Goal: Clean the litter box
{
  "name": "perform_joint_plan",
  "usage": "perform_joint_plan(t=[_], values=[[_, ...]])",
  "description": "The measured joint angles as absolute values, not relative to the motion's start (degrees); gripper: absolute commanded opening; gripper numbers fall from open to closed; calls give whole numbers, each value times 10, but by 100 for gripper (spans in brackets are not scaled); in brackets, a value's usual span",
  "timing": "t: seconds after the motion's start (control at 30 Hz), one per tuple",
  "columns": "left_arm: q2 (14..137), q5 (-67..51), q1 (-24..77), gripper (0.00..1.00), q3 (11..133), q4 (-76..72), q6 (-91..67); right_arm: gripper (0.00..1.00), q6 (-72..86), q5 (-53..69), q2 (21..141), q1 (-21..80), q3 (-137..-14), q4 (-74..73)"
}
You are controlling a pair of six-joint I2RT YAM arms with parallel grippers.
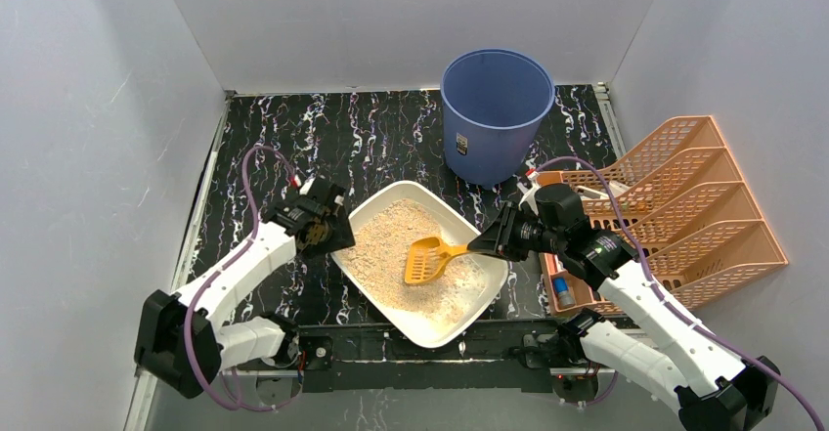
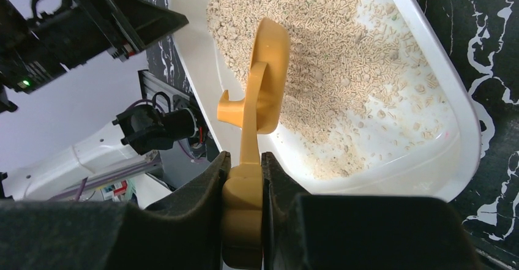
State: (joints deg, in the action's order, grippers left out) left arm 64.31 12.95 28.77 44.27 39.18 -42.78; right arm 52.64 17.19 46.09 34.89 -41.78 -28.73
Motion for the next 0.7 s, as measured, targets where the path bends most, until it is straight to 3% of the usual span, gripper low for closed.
perform_joint_plan(t=[0.23, 0.4, 0.5, 0.7], values=[[736, 161, 288, 62, 534, 404, -322, 1, 512, 184, 450, 349, -418, -304], [801, 167, 287, 56, 553, 389, -246, 1, 503, 199, 450, 351, -419, -316], [842, 161, 285, 45, 559, 375, -216, 1, 499, 199, 449, 355, -419, -327], [889, 127, 282, 9, 578, 363, -163, 1, 497, 196, 441, 361, -419, -340]])
